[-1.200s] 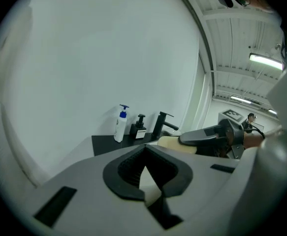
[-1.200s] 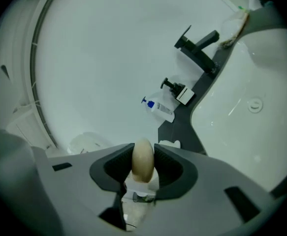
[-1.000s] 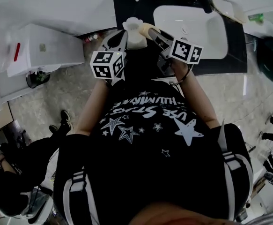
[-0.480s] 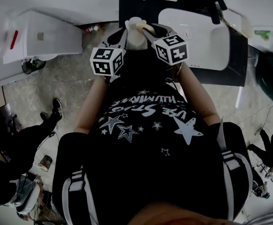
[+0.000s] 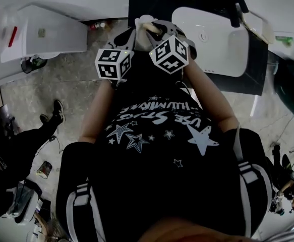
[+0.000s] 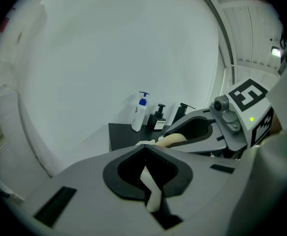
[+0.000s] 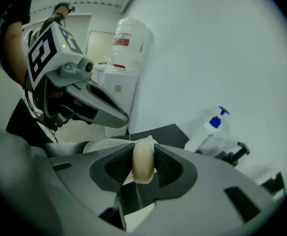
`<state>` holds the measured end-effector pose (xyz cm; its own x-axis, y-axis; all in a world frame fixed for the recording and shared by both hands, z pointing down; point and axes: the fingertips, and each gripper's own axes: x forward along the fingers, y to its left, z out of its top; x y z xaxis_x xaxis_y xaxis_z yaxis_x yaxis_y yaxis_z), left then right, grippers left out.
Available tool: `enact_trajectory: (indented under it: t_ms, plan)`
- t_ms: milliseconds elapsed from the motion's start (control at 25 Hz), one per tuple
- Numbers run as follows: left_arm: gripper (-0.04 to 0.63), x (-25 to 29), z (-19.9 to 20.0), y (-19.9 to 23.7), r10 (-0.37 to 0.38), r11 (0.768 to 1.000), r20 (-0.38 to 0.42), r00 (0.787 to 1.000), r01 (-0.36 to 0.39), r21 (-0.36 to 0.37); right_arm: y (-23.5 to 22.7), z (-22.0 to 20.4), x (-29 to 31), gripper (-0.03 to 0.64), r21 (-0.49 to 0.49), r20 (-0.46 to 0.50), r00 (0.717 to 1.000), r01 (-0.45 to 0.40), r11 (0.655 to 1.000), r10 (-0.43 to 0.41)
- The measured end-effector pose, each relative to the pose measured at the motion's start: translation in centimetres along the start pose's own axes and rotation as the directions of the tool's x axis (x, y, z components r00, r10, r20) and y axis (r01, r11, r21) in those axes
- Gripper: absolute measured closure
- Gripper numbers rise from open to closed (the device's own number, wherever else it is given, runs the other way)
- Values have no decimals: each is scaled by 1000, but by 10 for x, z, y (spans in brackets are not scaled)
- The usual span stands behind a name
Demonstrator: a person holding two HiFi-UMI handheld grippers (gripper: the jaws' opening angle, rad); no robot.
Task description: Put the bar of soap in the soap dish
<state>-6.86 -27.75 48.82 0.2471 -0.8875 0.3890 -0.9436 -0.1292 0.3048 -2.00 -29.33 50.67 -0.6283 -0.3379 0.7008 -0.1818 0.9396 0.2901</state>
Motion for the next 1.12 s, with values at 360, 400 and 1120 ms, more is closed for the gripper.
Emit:
enact_trajectory:
  t_ms: [360, 400, 1120]
  plan:
    - [584, -1, -2, -1, -8, 1000, -7, 1000, 8, 2, 12, 1, 7, 486, -225, -103, 994, 10, 974, -34]
    - [584, -1, -2, -1, -12, 1000, -9, 1000, 12, 3, 12, 1, 7, 486, -227, -109, 993, 9, 974, -35]
    - [584, -13, -6, 1, -47, 999, -17, 999, 47, 12, 35, 5, 5, 474, -73, -117, 990, -93, 993, 84]
